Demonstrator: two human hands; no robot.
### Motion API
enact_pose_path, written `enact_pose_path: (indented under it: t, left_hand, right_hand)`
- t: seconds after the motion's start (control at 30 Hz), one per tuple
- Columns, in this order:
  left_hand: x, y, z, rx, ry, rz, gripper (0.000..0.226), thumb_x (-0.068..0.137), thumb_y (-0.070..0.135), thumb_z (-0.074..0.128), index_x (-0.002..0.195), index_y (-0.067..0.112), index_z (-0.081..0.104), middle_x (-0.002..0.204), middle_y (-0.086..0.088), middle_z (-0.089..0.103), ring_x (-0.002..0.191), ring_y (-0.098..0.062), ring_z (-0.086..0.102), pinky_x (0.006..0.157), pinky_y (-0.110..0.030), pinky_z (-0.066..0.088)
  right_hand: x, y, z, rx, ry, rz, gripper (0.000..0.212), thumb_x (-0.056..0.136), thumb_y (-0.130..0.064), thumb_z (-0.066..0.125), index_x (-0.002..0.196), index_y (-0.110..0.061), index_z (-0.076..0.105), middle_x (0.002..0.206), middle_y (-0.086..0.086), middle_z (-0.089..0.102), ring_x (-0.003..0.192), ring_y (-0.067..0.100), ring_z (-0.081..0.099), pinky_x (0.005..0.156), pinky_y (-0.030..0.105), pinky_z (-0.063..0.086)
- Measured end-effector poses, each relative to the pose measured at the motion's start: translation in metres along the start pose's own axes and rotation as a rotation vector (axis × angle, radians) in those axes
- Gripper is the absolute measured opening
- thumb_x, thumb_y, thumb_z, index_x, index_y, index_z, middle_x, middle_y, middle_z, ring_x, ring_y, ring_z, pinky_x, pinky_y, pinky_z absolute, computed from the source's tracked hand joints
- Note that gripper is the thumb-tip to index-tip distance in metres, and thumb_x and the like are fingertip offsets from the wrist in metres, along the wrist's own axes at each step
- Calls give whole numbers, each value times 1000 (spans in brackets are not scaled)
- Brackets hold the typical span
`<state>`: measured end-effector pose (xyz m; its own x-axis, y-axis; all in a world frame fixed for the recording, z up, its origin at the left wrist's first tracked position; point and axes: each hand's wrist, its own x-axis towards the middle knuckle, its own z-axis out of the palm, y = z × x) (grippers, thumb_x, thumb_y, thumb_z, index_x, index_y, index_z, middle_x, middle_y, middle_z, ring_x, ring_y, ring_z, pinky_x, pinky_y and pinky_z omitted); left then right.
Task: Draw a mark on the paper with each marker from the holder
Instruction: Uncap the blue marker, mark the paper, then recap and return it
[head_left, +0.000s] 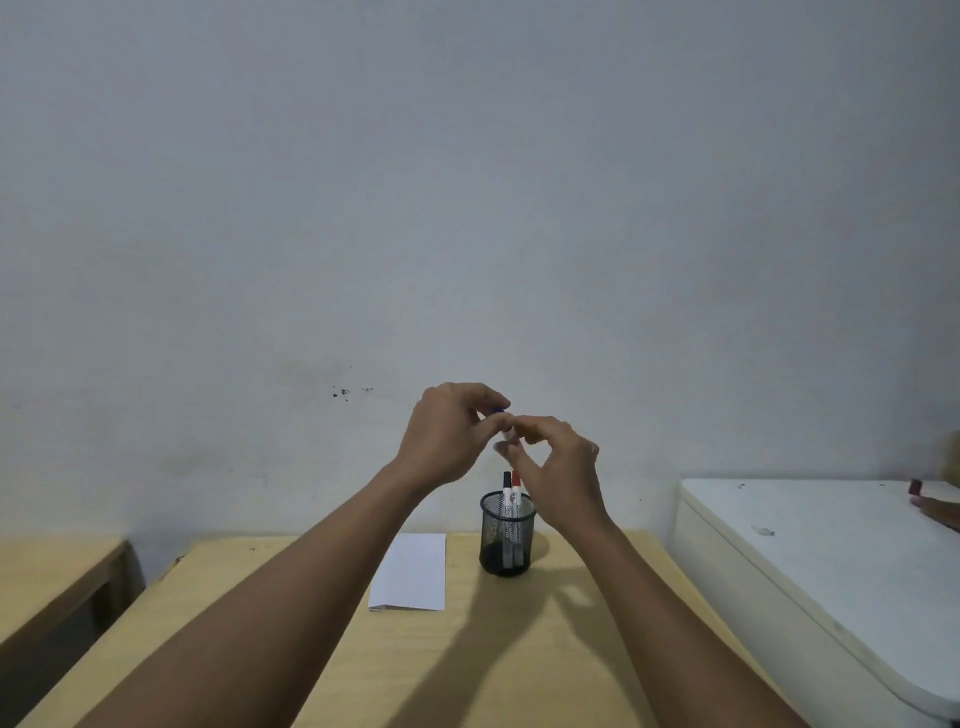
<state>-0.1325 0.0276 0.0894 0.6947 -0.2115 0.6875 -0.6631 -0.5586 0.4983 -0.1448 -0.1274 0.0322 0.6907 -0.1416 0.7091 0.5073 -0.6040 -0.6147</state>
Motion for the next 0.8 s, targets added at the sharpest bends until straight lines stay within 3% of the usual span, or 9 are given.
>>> enact_pose_path:
  t: [0.1, 0.2, 0.33, 0.4, 0.53, 0.63, 0.8]
  left_hand:
    - [4, -16, 19, -36, 7, -48, 27, 86, 37, 72, 110, 23, 74, 91, 8, 76, 75, -3, 66, 74, -26, 54]
    - [5, -44, 39, 43, -35, -124, 32, 90, 46, 63, 118, 32, 66, 94, 17, 72, 83, -4, 67, 82, -36, 56]
    - [-6, -84, 63, 375, -312, -134, 41, 90, 52, 58, 126, 34, 59, 127, 11, 64, 114, -14, 58, 98, -45, 45]
    - [-12, -97, 73, 406, -452, -139, 48, 88, 52, 59, 132, 33, 55, 139, 8, 56, 127, -18, 49, 103, -47, 39]
    - [-20, -118, 90, 398, -613, -164, 53, 86, 53, 60, 134, 32, 54, 143, 9, 53, 132, -20, 44, 103, -50, 35]
    - [-24, -129, 99, 399, -608, -142, 45, 87, 51, 58, 128, 33, 59, 139, 9, 58, 127, -20, 49, 100, -49, 37]
    - [-26, -133, 103, 414, -578, -99, 43, 89, 48, 58, 128, 30, 60, 140, 10, 56, 126, -19, 51, 100, -48, 37]
  right_hand:
    - [8, 21, 10, 33, -47, 74, 19, 89, -30, 73, 104, -41, 71, 85, -20, 70, 94, 16, 67, 92, 47, 52]
    - [21, 41, 14, 42, 0, 132, 23, 90, -19, 76, 111, -23, 69, 92, -13, 69, 85, 7, 67, 80, 33, 52]
    - [35, 65, 22, 47, -6, 222, 51, 94, -11, 71, 138, -26, 50, 100, -4, 63, 82, 4, 66, 67, 17, 51]
    - [41, 77, 30, 17, -12, 223, 53, 95, -12, 69, 140, -28, 47, 99, -5, 61, 81, 5, 66, 67, 16, 50]
    - [47, 100, 44, -71, -48, 254, 46, 95, -11, 68, 137, -23, 53, 100, -3, 62, 85, 15, 67, 74, 31, 58]
    - [46, 114, 54, -140, -110, 287, 47, 94, -11, 69, 136, -25, 54, 103, 1, 65, 87, 18, 68, 79, 42, 61]
    - [35, 134, 67, -247, -207, 359, 48, 91, -23, 73, 135, -28, 56, 101, -3, 70, 90, 22, 69, 84, 48, 59]
